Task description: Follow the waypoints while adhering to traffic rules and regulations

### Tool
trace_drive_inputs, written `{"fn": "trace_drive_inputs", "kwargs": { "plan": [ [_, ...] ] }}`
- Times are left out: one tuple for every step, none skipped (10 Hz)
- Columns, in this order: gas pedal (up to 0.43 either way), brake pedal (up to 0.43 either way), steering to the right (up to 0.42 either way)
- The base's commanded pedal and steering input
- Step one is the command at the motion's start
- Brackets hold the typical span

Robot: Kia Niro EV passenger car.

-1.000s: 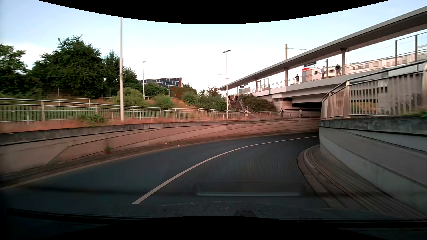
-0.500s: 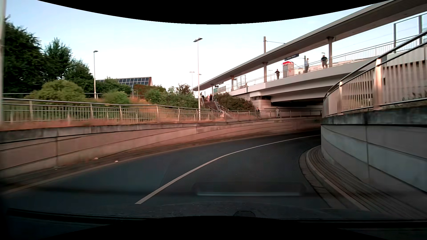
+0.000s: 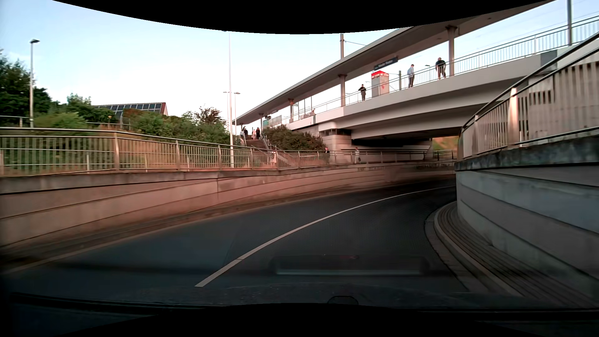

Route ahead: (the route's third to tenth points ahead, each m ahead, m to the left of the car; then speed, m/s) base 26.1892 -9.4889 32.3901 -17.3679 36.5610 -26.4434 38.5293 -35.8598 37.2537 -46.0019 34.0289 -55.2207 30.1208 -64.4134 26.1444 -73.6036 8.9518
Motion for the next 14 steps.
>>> {"fn": "trace_drive_inputs", "kwargs": {
  "plan": [
    [0.000,0.189,0.115],
    [0.000,0.189,0.115],
    [0.000,0.183,0.117],
    [0.000,0.183,0.119],
    [0.000,0.177,0.122],
    [0.000,0.165,0.128],
    [0.000,0.152,0.135],
    [0.000,0.152,0.142],
    [0.000,0.140,0.146],
    [0.000,0.128,0.149],
    [0.000,0.122,0.148],
    [0.000,0.116,0.148],
    [0.000,0.091,0.148],
    [0.000,0.043,0.148]
  ]
}}
